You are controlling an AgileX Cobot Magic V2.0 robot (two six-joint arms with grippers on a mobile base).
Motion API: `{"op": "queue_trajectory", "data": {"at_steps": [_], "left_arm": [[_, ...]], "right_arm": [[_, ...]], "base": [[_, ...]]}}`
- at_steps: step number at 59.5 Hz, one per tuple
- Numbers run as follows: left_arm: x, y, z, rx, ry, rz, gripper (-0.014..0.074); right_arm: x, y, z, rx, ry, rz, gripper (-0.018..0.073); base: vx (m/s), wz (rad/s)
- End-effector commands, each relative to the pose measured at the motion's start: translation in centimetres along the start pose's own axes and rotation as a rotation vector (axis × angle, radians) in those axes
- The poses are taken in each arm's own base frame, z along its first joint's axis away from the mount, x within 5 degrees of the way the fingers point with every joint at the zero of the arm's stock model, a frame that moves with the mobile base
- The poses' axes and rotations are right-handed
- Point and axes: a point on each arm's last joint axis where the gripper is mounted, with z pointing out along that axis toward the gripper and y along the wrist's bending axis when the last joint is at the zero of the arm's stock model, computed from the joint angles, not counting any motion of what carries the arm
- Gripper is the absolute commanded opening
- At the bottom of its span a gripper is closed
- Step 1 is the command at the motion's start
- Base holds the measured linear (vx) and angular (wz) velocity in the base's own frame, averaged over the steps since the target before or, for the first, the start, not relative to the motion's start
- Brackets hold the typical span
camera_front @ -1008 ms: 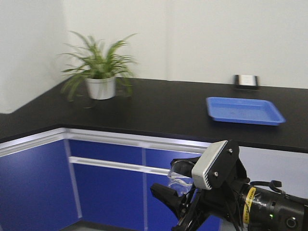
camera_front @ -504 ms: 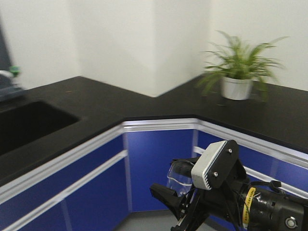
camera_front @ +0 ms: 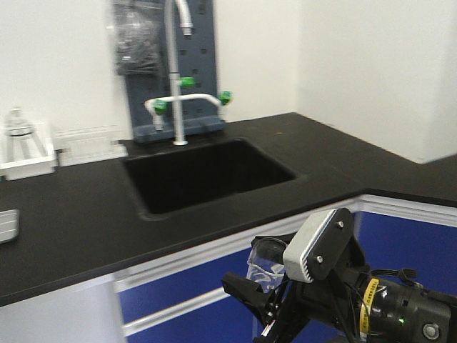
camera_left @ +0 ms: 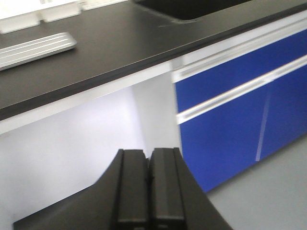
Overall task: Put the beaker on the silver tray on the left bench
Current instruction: 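Hold the beaker in the right gripper while the base drives to the sink bench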
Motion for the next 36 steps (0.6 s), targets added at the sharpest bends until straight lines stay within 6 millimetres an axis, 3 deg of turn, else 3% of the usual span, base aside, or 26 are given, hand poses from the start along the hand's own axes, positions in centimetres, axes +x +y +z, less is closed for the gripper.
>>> {"op": "queue_trajectory", "data": {"at_steps": [1,36], "left_arm": [[-0.08,-0.07,0.16,0.005,-0.063,-0.003,0.0001],[-0.08,-0.07,0.16,0.005,-0.063,-0.003,0.0001]], "right_arm": [[-2.49,-0.04,-0.62,-0.008,-0.11,-0.009,-0.0011],[-2.49,-0.04,-0.62,-0.008,-0.11,-0.009,-0.0011]], "base": [[0.09,0.67],[0.15,0.49]]}}
